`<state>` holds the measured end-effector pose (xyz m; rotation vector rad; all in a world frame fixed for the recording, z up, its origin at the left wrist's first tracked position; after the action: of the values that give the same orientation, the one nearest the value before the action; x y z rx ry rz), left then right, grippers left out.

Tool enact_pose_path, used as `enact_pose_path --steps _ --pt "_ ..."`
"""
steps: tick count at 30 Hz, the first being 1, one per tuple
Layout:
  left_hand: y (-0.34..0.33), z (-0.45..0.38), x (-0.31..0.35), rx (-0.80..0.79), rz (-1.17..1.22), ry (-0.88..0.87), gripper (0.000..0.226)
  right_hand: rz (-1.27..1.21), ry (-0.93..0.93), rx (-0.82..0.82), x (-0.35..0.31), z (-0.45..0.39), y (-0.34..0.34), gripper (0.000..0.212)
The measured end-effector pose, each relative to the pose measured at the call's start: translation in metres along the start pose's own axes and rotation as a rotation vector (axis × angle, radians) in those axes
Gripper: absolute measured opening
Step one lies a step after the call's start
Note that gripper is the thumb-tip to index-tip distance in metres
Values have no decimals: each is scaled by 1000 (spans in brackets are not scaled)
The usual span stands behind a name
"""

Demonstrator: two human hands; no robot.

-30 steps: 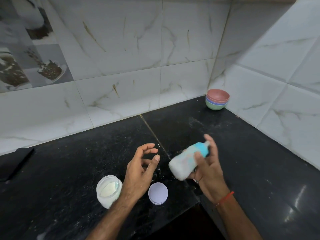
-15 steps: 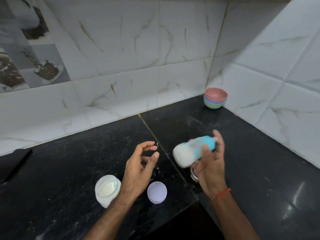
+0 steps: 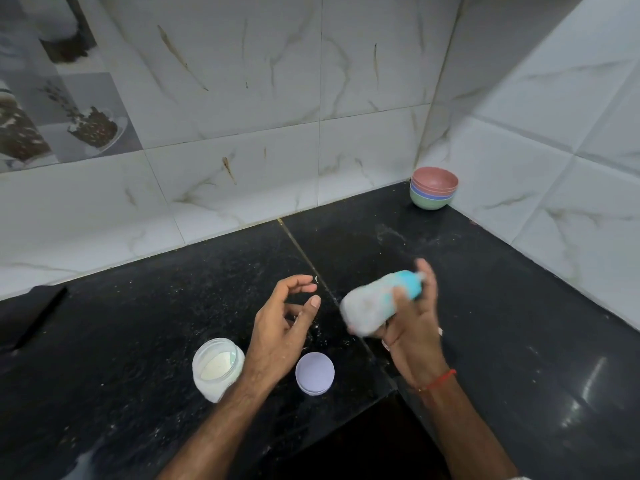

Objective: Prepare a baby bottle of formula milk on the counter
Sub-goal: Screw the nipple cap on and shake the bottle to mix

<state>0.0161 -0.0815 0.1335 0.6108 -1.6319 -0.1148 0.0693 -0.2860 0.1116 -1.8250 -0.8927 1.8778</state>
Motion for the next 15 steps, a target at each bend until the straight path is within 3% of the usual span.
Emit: enact_pose_path --steps 2,3,5,7,9,11,14,15 --pt "-1 0 0 -7 -12 -3 30 318 -98 -199 7 8 -9 90" --pt "-1 0 0 -9 -13 -6 30 367 -102 -222 9 9 -9 91" --pt "-1 0 0 -6 -3 -4 29 203 10 -90 2 5 -8 91" --pt "0 -1 -1 0 2 -1 29 -84 128 171 -5 -5 4 89" --pt "1 0 -1 -1 3 -1 30 -268 179 256 -4 -8 9 72" --pt "1 -1 -2 -3 3 4 30 -172 87 156 -1 -3 1 69" --pt "0 -2 -2 -5 -4 4 30 204 -123 -158 8 6 -12 87" --pt "0 -2 -2 -5 -1 2 30 228 -106 -180 7 6 -13 90"
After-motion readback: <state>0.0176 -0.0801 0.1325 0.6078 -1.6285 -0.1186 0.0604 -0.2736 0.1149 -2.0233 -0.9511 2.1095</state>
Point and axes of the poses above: each hand's wrist, its own z-axis away from the middle knuckle, its own y-axis out of the back of the hand, x = y × z, the point moved 4 cm from there along -z, towards the middle knuckle, and after that the axes turned 8 degrees about -z, right-handed, at the moved point
